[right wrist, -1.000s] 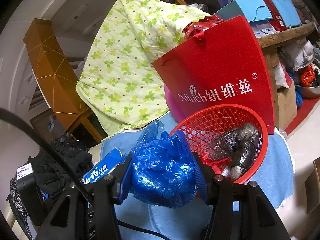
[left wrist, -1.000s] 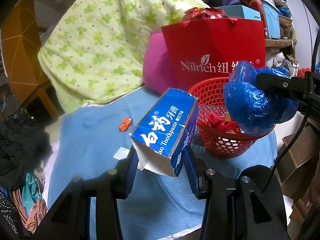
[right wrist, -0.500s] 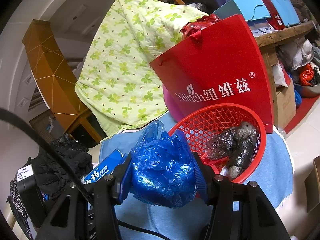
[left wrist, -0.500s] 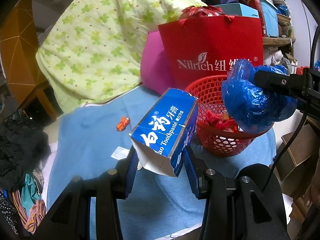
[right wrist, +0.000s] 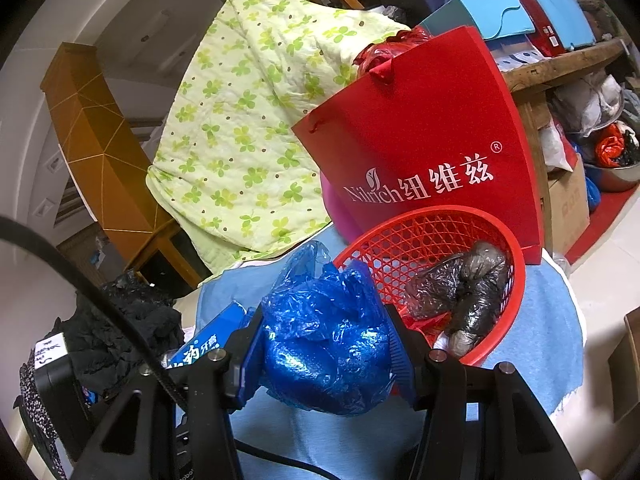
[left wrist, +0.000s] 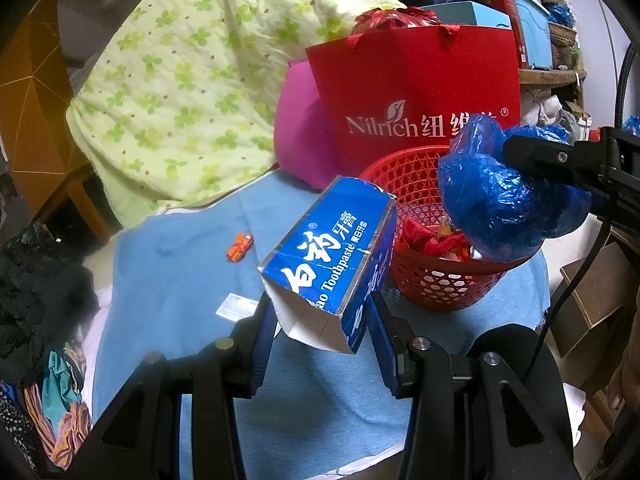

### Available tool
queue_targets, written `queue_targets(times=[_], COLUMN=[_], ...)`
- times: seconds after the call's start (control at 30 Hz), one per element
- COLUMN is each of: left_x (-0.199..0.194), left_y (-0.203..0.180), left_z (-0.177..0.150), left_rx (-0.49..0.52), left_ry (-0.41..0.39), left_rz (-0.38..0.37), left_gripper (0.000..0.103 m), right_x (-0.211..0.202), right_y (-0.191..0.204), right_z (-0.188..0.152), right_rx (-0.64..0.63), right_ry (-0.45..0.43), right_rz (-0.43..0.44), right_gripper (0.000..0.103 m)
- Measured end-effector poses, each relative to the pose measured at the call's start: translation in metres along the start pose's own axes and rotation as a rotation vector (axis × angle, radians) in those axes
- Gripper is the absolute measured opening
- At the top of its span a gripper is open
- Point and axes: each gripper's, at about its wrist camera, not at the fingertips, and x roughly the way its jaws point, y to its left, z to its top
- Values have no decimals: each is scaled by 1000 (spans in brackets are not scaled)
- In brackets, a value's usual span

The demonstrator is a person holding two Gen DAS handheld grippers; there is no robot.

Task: Collect trash
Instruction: 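Hold the toothpaste box and blue bag above the red mesh basket opening with both grippers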

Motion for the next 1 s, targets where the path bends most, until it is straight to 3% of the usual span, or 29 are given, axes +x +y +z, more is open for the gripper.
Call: queue_targets(times=[1.0], left_x=[6], left_y=[-11], left_z=[3], left_rx=[38], left_ry=[9], left_rz=[-17], left_gripper=[47], right_x=[-2], right_y=[-16], right_z=[4], right_rx=[39], right_ry=[-5], right_rz=[-15], right_gripper=[57])
